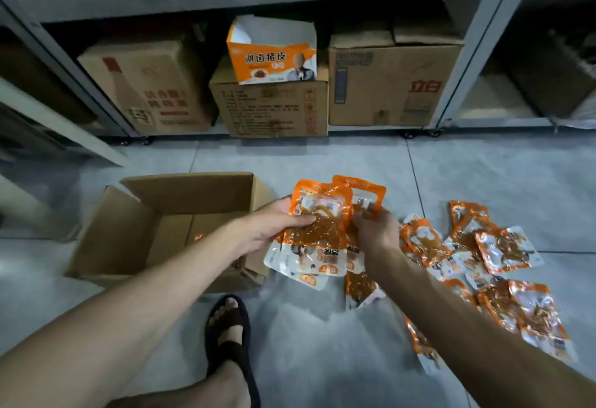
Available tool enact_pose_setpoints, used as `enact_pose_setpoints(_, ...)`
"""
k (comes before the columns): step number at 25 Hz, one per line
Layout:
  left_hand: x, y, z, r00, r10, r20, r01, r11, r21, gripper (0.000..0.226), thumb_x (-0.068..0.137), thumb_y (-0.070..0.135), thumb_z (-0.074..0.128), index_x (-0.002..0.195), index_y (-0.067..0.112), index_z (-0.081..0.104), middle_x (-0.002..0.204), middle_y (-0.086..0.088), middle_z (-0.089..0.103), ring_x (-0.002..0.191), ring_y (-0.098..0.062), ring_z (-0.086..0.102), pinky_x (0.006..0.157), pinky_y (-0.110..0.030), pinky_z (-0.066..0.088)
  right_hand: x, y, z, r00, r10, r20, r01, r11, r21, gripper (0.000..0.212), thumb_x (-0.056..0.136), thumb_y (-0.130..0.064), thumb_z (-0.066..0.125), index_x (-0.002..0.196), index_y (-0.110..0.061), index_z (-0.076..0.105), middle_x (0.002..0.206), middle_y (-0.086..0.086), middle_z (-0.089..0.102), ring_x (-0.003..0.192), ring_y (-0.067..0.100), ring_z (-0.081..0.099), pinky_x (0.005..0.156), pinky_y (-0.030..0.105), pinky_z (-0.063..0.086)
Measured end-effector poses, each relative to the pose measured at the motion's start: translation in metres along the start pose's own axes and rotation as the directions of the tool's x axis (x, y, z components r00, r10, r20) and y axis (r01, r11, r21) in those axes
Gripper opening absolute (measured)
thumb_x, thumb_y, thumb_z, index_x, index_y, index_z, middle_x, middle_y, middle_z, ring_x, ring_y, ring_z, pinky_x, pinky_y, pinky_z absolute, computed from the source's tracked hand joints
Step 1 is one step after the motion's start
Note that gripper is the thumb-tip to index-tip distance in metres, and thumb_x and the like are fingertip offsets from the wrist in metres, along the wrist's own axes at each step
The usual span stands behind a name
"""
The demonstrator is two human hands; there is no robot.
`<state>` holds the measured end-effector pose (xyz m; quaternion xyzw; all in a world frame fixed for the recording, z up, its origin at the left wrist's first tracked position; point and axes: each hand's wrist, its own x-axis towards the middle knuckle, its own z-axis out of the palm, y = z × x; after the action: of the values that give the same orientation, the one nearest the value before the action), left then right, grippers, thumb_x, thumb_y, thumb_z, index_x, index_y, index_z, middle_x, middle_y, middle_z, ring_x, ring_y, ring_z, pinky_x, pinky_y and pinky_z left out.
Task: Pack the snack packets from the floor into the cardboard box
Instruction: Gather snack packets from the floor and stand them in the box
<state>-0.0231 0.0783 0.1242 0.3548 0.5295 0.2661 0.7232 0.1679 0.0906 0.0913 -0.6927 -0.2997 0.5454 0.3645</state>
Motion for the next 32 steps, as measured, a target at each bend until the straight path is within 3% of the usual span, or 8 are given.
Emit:
enact_pose_setpoints(5, -0.03, 0.017, -0.01, 0.983, -0.022, -0.18, 0.007, 0.996, -0.084, 0.03, 0.094, 0.0, 0.06, 0.121, 0.011, 0.064, 0.102, -0.011, 0.076, 0.09, -0.025, 0.073, 0.087, -0.043, 0.059, -0.028, -0.027, 0.061, 0.994, 0.028, -0.103, -0.01, 0.985, 0.172, 0.005, 0.097, -0.019, 0.054, 0.098, -0.024, 0.056, 0.109, 0.007, 0.069, 0.104, 0.026, 0.066, 0.097, 0.045, 0.052)
enact_pose_setpoints(13, -0.065, 0.024, -0.083, 0.923, 0.004, -0.384, -0.063, 0.988, -0.142, 0.019, 0.089, 0.014, 0.071, 0.106, 0.02, 0.065, 0.103, -0.009, 0.075, 0.092, -0.025, 0.072, 0.079, -0.04, 0.059, -0.047, -0.041, 0.149, 0.992, 0.093, 0.09, -0.116, 0.95, 0.29, 0.004, 0.096, -0.018, 0.057, 0.097, -0.022, 0.06, 0.107, 0.008, 0.072, 0.099, 0.026, 0.069, 0.092, 0.046, 0.055)
enact_pose_setpoints(20, -0.076, -0.025, -0.209, 0.829, 0.029, -0.559, -0.253, 0.91, -0.329, 0.014, 0.091, 0.017, 0.066, 0.104, 0.022, 0.066, 0.108, -0.011, 0.076, 0.081, -0.02, 0.077, 0.07, -0.037, 0.061, 0.003, -0.042, 0.215, 0.948, -0.166, 0.271, 0.175, 0.985, -0.009, 0.021, 0.089, -0.014, 0.067, 0.108, -0.006, 0.065, 0.09, 0.005, 0.068, 0.084, 0.02, 0.063, 0.074, 0.033, 0.052)
enact_pose_setpoints(22, -0.075, -0.051, -0.243, 0.828, -0.021, -0.56, -0.269, 0.862, -0.43, 0.02, 0.086, 0.019, 0.068, 0.106, 0.02, 0.068, 0.107, -0.013, 0.077, 0.088, -0.024, 0.077, 0.074, -0.042, 0.061, 0.018, -0.057, 0.247, 0.773, -0.369, 0.516, 0.515, 0.84, -0.171, 0.019, 0.087, -0.011, 0.067, 0.105, -0.004, 0.066, 0.087, 0.008, 0.068, 0.084, 0.017, 0.063, 0.074, 0.031, 0.051)
enact_pose_setpoints(23, -0.073, -0.064, -0.257, 0.825, -0.04, -0.564, -0.269, 0.85, -0.453, 0.026, 0.082, 0.02, 0.07, 0.108, 0.019, 0.068, 0.111, -0.014, 0.076, 0.09, -0.025, 0.077, 0.076, -0.043, 0.062, 0.024, -0.064, 0.265, 0.619, -0.419, 0.665, 0.71, 0.661, -0.244, 0.017, 0.086, -0.01, 0.067, 0.102, -0.003, 0.065, 0.085, 0.009, 0.066, 0.082, 0.015, 0.06, 0.071, 0.026, 0.048)
enact_pose_setpoints(26, -0.059, -0.103, -0.295, 0.767, -0.102, -0.634, -0.211, 0.892, -0.399, 0.041, 0.079, 0.022, 0.074, 0.119, 0.015, 0.067, 0.12, -0.016, 0.072, 0.092, -0.025, 0.075, 0.077, -0.042, 0.061, 0.03, -0.058, 0.317, 0.219, -0.139, 0.966, 0.976, 0.028, -0.218, 0.012, 0.085, -0.012, 0.067, 0.097, -0.008, 0.064, 0.083, 0.006, 0.064, 0.079, 0.02, 0.057, 0.065, 0.024, 0.032)
enact_pose_setpoints(29, -0.043, -0.128, -0.319, 0.697, -0.148, -0.702, -0.134, 0.934, -0.331, 0.024, 0.086, 0.02, 0.073, 0.109, 0.018, 0.068, 0.11, -0.014, 0.075, 0.083, -0.022, 0.075, 0.069, -0.038, 0.062, 0.035, -0.029, 0.349, 0.179, 0.235, 0.955, 0.976, -0.165, -0.142, 0.012, 0.089, -0.009, 0.062, 0.089, -0.021, 0.06, 0.081, -0.004, 0.059, 0.077, 0.016, 0.056, 0.063, 0.022, 0.032)
enact_pose_setpoints(32, -0.02, -0.144, -0.332, 0.709, -0.169, -0.685, -0.028, 0.963, -0.267, 0.024, 0.084, 0.021, 0.076, 0.106, 0.02, 0.066, 0.109, -0.013, 0.074, 0.092, -0.028, 0.074, 0.083, -0.046, 0.059, 0.049, 0.015, 0.361, 0.169, 0.443, 0.88, 0.938, -0.346, -0.006, 0.026, 0.096, -0.011, 0.052, 0.072, -0.02, 0.051, 0.068, -0.009, 0.051, 0.068, 0.011, 0.054, 0.045, 0.009, 0.035)
